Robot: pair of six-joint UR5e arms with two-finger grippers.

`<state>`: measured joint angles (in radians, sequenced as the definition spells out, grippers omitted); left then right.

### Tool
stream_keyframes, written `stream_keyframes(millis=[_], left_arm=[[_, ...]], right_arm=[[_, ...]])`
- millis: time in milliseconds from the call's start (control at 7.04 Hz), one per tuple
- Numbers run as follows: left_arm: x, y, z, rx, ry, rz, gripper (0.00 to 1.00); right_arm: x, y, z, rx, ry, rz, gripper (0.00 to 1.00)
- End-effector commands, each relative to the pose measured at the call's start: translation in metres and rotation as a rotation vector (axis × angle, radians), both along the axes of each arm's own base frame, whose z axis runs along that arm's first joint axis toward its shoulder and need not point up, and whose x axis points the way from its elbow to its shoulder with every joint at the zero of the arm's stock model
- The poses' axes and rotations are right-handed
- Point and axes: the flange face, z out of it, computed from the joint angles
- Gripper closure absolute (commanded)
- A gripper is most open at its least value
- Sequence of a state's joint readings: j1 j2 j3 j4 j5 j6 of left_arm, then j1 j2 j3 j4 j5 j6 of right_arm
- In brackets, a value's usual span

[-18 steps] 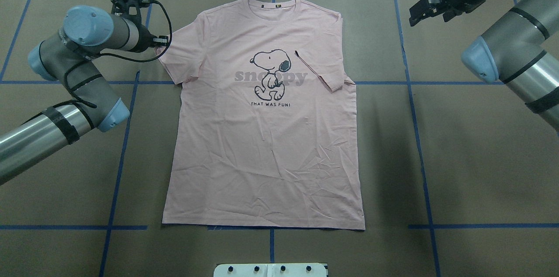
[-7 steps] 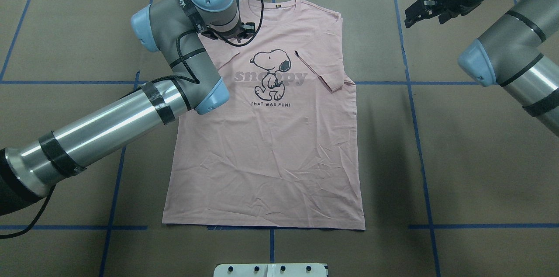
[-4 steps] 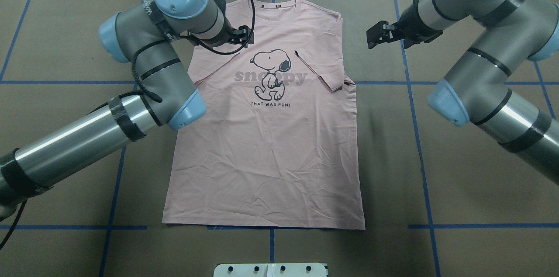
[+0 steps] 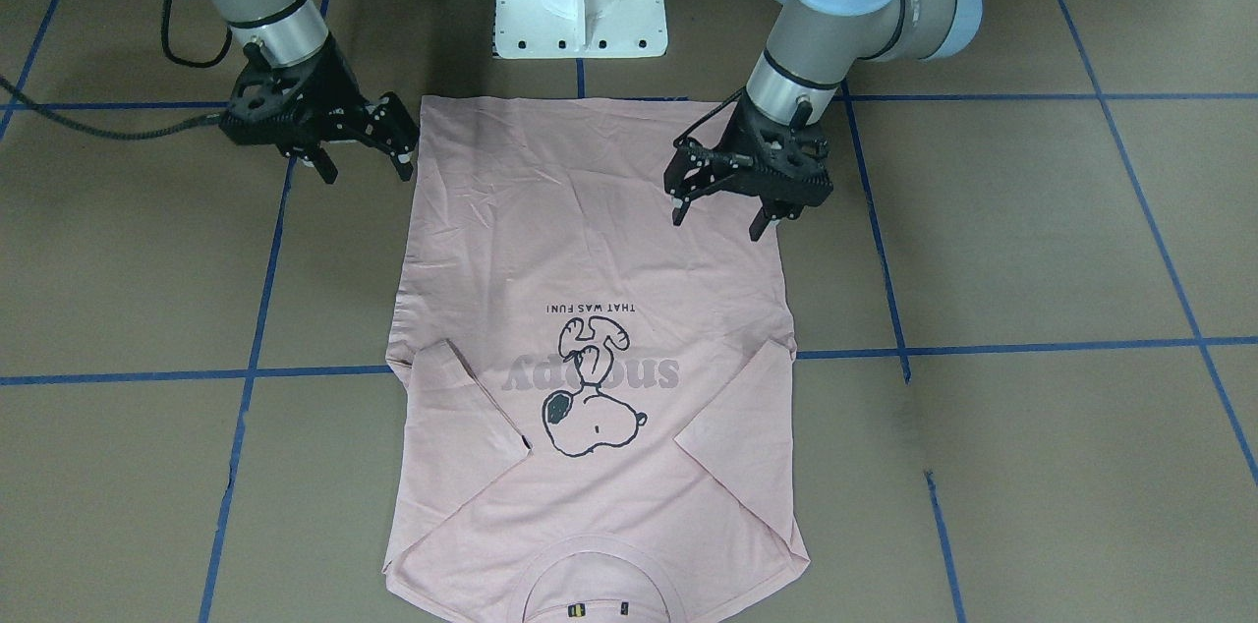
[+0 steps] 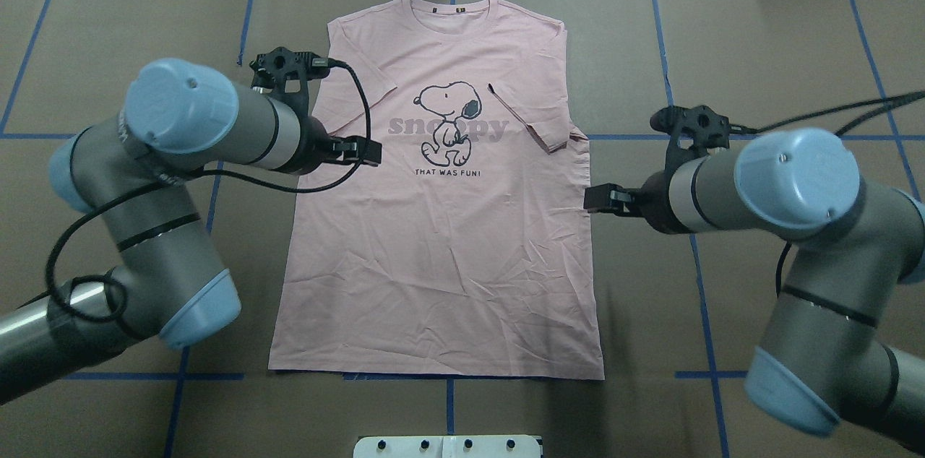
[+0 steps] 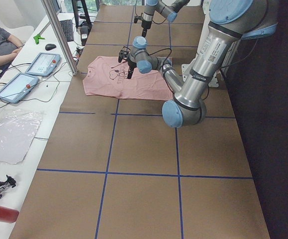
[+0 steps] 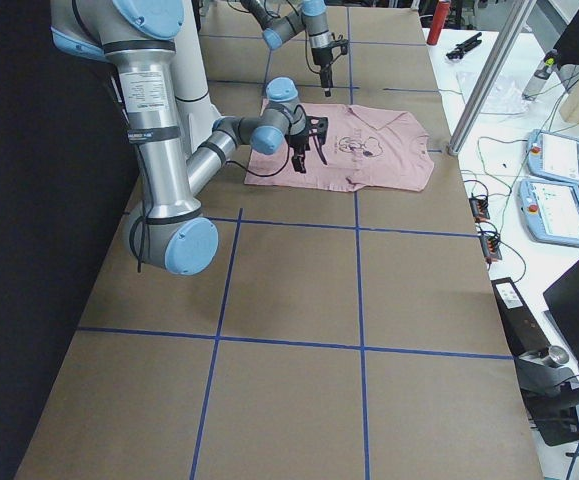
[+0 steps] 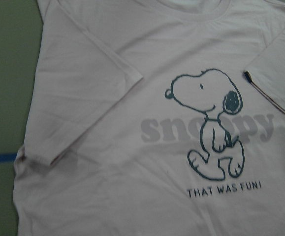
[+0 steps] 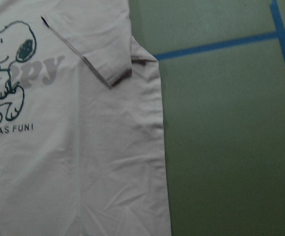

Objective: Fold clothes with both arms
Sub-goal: 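Move both grippers to the shirt hem nearest the robot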

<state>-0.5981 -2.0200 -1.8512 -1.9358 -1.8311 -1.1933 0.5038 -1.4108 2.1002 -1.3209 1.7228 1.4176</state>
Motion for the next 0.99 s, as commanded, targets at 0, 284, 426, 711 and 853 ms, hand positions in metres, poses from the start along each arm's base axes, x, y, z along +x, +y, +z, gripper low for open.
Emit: stream_keyframes(millis=[0, 284, 426, 711, 853], left_arm=[[0.003, 0.083, 0.018, -0.119, 0.037, -0.006, 0.00], [0.021, 0.145, 0.060, -0.317, 0.013, -0.091, 0.31], [0.031, 0.168, 0.070, -0.355, 0.001, -0.112, 0.40], [0.036, 0.192, 0.102, -0.355, -0.065, -0.108, 0.41], [0.033, 0.195, 0.114, -0.359, -0.089, -0.108, 0.42]], right_arm=[[-0.027, 0.074, 0.010, -0.087, -0.007, 0.079, 0.02], [-0.047, 0.108, 0.011, -0.137, -0.026, 0.119, 0.10], [-0.054, 0.117, 0.012, -0.161, -0.013, 0.126, 0.14], [-0.060, 0.123, 0.007, -0.172, -0.004, 0.127, 0.18], [-0.060, 0.124, 0.007, -0.169, -0.004, 0.127, 0.18]])
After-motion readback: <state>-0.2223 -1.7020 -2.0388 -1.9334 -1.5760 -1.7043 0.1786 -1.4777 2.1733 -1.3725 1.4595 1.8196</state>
